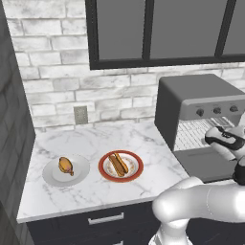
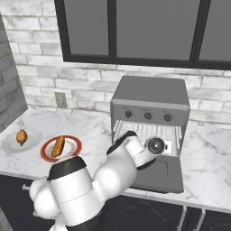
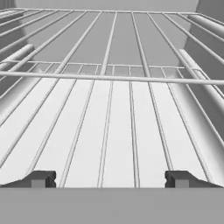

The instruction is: Open the toaster oven door. Place the hotdog bun on the top rack in the toaster oven and place the chicken drumstick on the bottom rack.

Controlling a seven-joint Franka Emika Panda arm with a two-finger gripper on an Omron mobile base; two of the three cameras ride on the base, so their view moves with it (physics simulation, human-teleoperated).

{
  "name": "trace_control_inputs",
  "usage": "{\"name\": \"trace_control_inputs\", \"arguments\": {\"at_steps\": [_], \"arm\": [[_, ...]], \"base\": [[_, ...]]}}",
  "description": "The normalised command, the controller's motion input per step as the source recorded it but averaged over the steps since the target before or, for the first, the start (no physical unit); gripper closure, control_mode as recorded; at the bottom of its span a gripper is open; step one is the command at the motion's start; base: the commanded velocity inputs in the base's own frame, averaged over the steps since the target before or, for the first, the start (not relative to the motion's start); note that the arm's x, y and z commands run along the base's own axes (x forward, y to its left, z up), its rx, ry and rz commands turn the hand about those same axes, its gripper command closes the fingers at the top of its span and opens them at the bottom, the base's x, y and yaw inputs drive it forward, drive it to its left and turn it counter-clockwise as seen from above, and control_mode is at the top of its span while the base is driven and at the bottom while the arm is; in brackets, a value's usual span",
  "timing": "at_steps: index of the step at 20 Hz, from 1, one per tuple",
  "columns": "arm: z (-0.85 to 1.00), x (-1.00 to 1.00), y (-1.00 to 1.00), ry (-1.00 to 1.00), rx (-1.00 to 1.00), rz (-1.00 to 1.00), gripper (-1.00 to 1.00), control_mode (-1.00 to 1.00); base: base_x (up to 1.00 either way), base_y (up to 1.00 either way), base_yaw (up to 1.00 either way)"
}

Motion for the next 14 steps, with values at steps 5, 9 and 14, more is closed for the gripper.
{"name": "trace_control_inputs", "arguments": {"at_steps": [5,9,14], "arm": [[-0.82,-0.65,-0.05,0.26,-0.02,-0.01,-1.0,-1.0],[-0.87,-0.71,-0.08,0.23,-0.01,0.0,-1.0,-1.0],[-0.9,-0.78,-0.08,0.18,-0.02,0.0,-1.0,-1.0]], "base": [[0.0,0.0,0.0],[0.0,0.0,0.0],[0.0,0.0,0.0]]}}
